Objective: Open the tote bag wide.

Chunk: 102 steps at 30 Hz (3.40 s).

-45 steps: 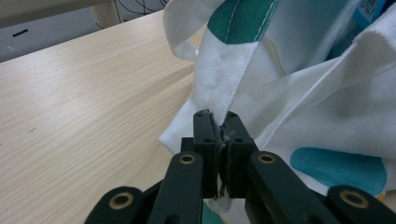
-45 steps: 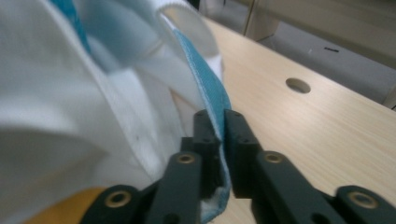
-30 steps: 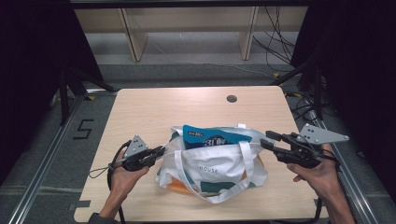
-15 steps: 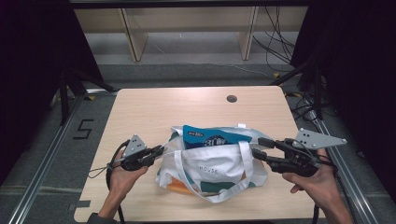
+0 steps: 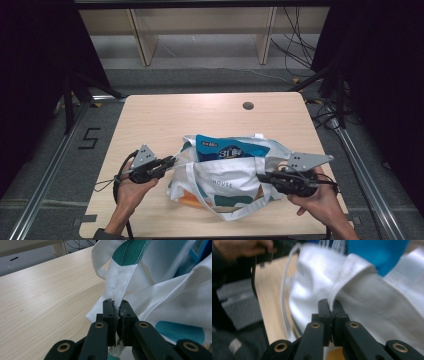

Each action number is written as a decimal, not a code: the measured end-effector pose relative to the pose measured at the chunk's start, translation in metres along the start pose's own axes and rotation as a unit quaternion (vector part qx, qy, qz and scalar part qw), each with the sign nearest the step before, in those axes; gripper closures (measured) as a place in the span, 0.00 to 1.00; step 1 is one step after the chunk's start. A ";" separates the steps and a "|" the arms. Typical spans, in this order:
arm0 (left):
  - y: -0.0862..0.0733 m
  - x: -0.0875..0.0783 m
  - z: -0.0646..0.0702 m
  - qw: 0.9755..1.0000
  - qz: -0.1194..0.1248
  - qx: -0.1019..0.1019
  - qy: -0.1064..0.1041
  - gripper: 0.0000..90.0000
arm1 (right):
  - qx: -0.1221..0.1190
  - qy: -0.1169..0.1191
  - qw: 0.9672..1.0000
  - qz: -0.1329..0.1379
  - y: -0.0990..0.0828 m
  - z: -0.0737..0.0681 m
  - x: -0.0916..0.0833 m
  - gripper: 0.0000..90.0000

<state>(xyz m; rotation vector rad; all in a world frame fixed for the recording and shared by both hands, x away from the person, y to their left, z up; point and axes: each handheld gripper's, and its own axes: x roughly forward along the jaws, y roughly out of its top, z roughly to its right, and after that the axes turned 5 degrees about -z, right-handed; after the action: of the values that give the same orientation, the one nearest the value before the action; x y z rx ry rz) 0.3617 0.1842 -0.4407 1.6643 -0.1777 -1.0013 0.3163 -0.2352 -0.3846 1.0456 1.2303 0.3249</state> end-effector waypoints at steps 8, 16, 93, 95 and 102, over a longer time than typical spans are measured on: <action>-0.005 0.009 0.000 1.000 -0.017 0.011 -0.005 0.95 | -0.005 -0.003 0.995 -0.104 -0.039 0.004 0.047 0.99; -0.028 0.035 -0.001 0.996 -0.085 0.010 -0.031 0.95 | 0.020 -0.006 0.989 -0.148 -0.063 0.017 0.078 0.99; -0.028 0.070 0.050 0.983 -0.148 0.072 -0.085 0.91 | 0.025 -0.017 0.985 -0.169 -0.058 0.024 0.099 0.92; -0.027 0.069 0.051 0.983 -0.150 0.066 -0.083 0.90 | 0.024 -0.017 0.987 -0.158 -0.056 0.025 0.096 0.86; -0.008 0.045 0.051 0.985 -0.124 0.043 -0.116 0.60 | 0.025 -0.014 0.998 -0.052 -0.033 0.033 0.039 0.67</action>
<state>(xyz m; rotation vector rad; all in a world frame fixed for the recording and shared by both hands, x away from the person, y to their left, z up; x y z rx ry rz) 0.3520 0.1238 -0.4709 1.6732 -0.1728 -1.3946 0.3490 -0.2410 -0.4357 1.0217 1.2685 0.1990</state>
